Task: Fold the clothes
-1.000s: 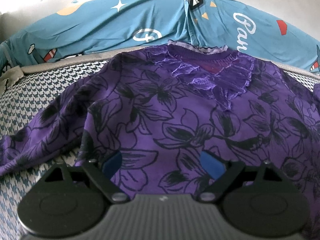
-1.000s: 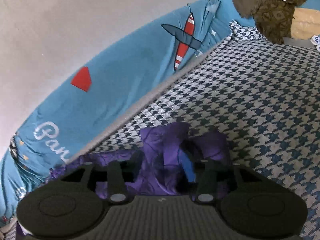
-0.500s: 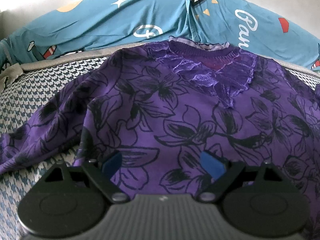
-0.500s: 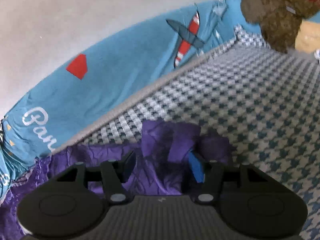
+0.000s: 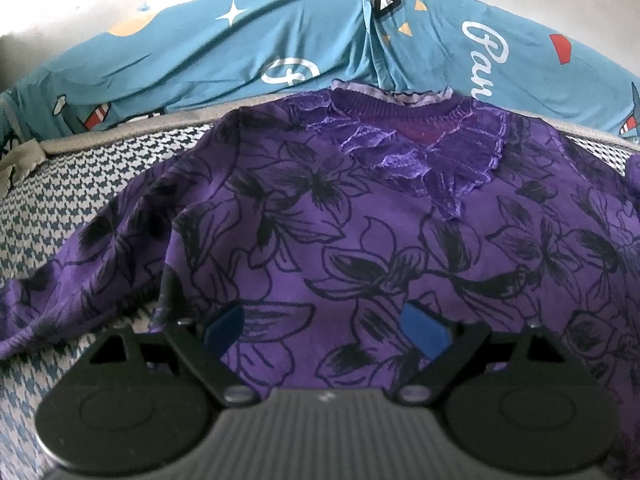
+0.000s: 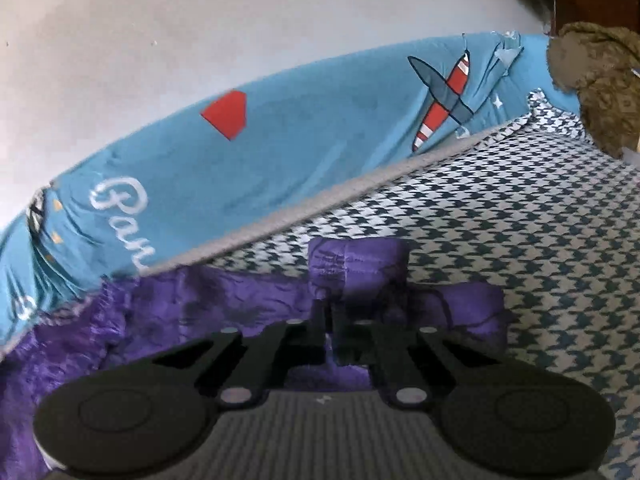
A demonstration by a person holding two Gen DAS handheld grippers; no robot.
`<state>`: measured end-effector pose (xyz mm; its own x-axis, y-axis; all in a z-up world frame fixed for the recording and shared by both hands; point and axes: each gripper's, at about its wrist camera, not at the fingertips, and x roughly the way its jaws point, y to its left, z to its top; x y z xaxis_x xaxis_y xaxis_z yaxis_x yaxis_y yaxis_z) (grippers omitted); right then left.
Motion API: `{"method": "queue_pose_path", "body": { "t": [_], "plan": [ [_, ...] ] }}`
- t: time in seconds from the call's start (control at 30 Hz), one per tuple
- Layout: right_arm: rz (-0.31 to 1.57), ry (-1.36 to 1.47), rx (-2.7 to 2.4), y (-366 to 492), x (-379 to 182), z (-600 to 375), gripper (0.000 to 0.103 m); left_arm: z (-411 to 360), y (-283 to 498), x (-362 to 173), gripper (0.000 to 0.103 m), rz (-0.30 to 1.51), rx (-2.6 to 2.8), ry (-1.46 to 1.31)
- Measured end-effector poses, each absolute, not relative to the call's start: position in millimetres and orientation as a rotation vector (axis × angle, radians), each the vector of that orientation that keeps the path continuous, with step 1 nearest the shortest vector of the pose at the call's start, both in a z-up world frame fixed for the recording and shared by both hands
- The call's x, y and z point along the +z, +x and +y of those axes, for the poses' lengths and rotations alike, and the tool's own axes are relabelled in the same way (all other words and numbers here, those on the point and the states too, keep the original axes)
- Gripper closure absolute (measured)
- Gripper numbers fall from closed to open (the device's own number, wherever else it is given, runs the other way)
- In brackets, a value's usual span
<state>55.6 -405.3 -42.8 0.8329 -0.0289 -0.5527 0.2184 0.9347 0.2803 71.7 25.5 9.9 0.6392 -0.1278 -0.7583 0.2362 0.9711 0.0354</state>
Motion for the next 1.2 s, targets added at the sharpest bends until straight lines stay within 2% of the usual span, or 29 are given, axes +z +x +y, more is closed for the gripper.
{"method": "queue_pose_path", "body": {
  "t": [0.37,0.7,0.87,1.07,1.2],
  "plan": [
    [0.475,0.427,0.069,54.4,-12.2,-354.8,0.097,24.0,71.6,8.6,0.013,0.866,-0.225,0.139],
    [0.434,0.429,0.433,54.2,1.4,-237.5,0.099,33.8,72.2,11.2,0.013,0.862,-0.195,0.116],
    [0.48,0.291,0.617,39.6,-8.1,-172.2,0.099,45.4,76.3,11.1,0.013,0.871,-0.156,0.092],
    [0.541,0.217,0.544,40.3,-22.1,-174.4,0.098,59.7,82.9,11.6,0.013,0.889,-0.135,0.025],
    [0.566,0.182,0.442,42.0,-29.4,-195.5,0.093,58.8,83.6,13.3,0.011,0.887,-0.145,0.02]
  ]
}}
